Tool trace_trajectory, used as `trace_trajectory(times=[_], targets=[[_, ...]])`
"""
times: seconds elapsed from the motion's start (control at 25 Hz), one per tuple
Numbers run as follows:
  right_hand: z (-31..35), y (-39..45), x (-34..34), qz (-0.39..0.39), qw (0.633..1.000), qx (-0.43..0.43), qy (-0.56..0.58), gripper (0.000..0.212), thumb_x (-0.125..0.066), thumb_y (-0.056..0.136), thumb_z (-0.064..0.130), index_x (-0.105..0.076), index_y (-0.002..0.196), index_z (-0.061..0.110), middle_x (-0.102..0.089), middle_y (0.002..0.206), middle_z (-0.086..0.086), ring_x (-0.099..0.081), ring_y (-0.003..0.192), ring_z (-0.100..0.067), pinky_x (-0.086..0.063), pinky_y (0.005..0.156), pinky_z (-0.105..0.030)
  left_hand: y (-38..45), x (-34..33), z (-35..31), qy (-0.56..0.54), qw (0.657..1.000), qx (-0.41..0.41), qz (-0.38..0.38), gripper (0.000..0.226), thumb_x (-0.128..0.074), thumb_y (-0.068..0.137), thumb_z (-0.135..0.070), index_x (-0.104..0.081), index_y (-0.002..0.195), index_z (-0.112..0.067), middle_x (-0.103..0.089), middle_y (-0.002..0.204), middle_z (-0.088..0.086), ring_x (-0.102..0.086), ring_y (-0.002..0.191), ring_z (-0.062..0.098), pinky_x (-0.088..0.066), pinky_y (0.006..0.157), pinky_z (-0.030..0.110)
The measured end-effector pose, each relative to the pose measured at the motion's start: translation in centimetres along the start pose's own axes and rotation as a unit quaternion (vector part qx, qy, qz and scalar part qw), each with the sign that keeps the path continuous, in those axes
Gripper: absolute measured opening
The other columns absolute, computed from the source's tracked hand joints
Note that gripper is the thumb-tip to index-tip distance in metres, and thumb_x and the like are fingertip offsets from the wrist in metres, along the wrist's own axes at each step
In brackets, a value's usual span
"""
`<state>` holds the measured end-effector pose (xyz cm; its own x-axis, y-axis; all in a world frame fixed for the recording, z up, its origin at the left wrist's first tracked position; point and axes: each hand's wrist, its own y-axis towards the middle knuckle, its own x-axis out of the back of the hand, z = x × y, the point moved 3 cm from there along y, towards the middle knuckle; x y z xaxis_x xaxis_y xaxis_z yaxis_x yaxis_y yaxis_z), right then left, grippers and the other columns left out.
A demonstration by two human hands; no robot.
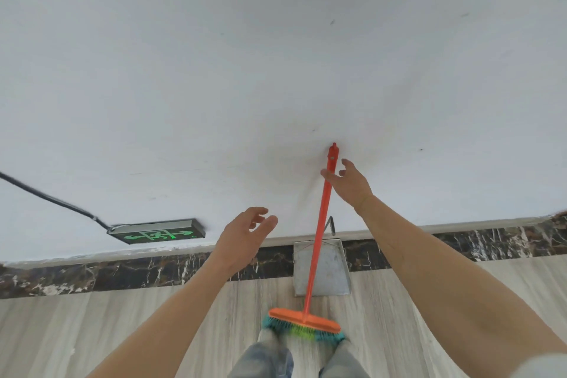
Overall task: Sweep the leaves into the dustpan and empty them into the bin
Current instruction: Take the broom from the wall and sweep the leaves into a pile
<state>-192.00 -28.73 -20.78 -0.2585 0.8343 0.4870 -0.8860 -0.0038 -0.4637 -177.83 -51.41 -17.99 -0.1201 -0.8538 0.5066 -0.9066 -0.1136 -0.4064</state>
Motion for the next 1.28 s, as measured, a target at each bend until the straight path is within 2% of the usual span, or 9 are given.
trace_trajectory(times=[0.2, 0.32, 0.44, 0.6, 0.68, 0.76, 0.88, 1.08, 1.28], targets=[[0.4, 2.7, -2.6, -0.06, 0.99, -0.044, 0.123, 0.046, -0.062, 0.09, 0.037, -0.047, 0.128, 0.016, -0.062, 0.1, -0.003, -0.057, 0.09, -0.022, -0.042, 0.078, -0.032, 0.1, 3.7, 2.6, 0.019, 0.999, 0.03, 0.0, 0.041, -0.052, 0.093, -0.053, -0.057, 0.127, -0.03, -0.062, 0.117, -0.014, -0.055, 0.113, 0.008, -0.044, 0.098, 0.032], [0.3, 0.7, -3.9, -0.039, 0.989, -0.031, 0.143, 0.023, -0.062, 0.087, 0.039, -0.054, 0.087, 0.017, -0.063, 0.072, 0.001, -0.06, 0.074, -0.019, -0.048, 0.078, -0.038, 1.3, 2.9, 3.1, 0.018, 0.999, 0.04, 0.027, 0.042, -0.059, 0.089, -0.052, -0.057, 0.125, -0.03, -0.062, 0.117, -0.012, -0.057, 0.112, 0.009, -0.047, 0.094, 0.03], [0.5, -4.4, -5.4, -0.016, 0.977, -0.033, 0.212, 0.041, -0.066, 0.086, 0.034, -0.039, 0.06, 0.018, -0.043, 0.057, -0.006, -0.042, 0.056, -0.021, -0.041, 0.065, -0.035, 2.3, -0.9, 2.9, 0.061, 0.989, 0.038, 0.126, 0.051, -0.07, 0.082, -0.046, -0.053, 0.129, -0.031, -0.058, 0.121, -0.01, -0.055, 0.11, 0.008, -0.047, 0.084, 0.023], [2.2, -10.8, -4.4, -0.065, 0.963, 0.009, 0.262, 0.045, -0.066, 0.083, 0.024, -0.034, 0.057, 0.006, -0.031, 0.058, -0.01, -0.03, 0.059, -0.022, -0.033, 0.061, -0.034, 2.4, -6.6, 1.9, 0.109, 0.967, -0.035, 0.226, 0.066, -0.075, 0.076, -0.045, -0.049, 0.135, -0.03, -0.053, 0.127, -0.011, -0.05, 0.115, 0.006, -0.041, 0.096, 0.026], [3.8, -13.4, -2.2, -0.094, 0.951, 0.026, 0.294, 0.045, -0.066, 0.081, 0.02, -0.034, 0.06, -0.003, -0.031, 0.056, -0.01, -0.03, 0.053, -0.021, -0.033, 0.059, -0.034, 1.7, -9.3, 0.7, 0.086, 0.958, -0.084, 0.261, 0.049, -0.075, 0.077, -0.041, -0.059, 0.121, -0.028, -0.061, 0.116, -0.011, -0.056, 0.109, 0.006, -0.045, 0.099, 0.031], [5.5, -15.6, 0.3, -0.128, 0.935, 0.049, 0.326, 0.046, -0.067, 0.082, 0.017, -0.035, 0.053, 0.001, -0.033, 0.049, -0.007, -0.03, 0.045, -0.019, -0.033, 0.056, -0.032, 0.7, -11.4, -0.9, 0.05, 0.956, -0.105, 0.27, 0.022, -0.073, 0.08, -0.035, -0.061, 0.09, -0.02, -0.062, 0.085, -0.008, -0.059, 0.082, 0.01, -0.051, 0.084, 0.032], [7.6, -18.7, 4.6, -0.172, 0.906, 0.086, 0.377, 0.054, -0.066, 0.084, 0.013, -0.035, 0.041, 0.02, -0.032, 0.038, 0.003, -0.027, 0.036, -0.016, -0.029, 0.048, -0.027, -0.3, -13.6, -2.7, 0.002, 0.953, -0.106, 0.283, 0.033, -0.067, 0.084, -0.029, -0.043, 0.067, -0.016, -0.042, 0.059, -0.007, -0.042, 0.058, 0.013, -0.041, 0.063, 0.026], [5.0, -23.5, 14.7, -0.273, 0.812, 0.092, 0.507, 0.048, -0.061, 0.087, 0.014, -0.031, 0.049, 0.021, -0.021, 0.042, 0.004, -0.014, 0.042, -0.017, -0.015, 0.049, -0.03, -2.9, -17.2, -4.1, 0.079, 0.933, -0.169, 0.308, 0.032, -0.062, 0.084, -0.028, -0.041, 0.063, -0.016, -0.039, 0.054, -0.009, -0.037, 0.051, 0.008, -0.034, 0.054, 0.02], [-5.9, -30.0, 24.3, -0.369, 0.72, 0.034, 0.587, 0.045, -0.057, 0.084, 0.018, -0.024, 0.054, 0.024, -0.013, 0.051, 0.005, -0.012, 0.046, -0.015, -0.021, 0.046, -0.024, -5.9, -22.2, -2.7, 0.222, 0.911, -0.151, 0.314, 0.04, -0.062, 0.084, -0.025, -0.034, 0.054, -0.026, -0.035, 0.046, -0.011, -0.035, 0.045, 0.005, -0.03, 0.049, 0.018]])
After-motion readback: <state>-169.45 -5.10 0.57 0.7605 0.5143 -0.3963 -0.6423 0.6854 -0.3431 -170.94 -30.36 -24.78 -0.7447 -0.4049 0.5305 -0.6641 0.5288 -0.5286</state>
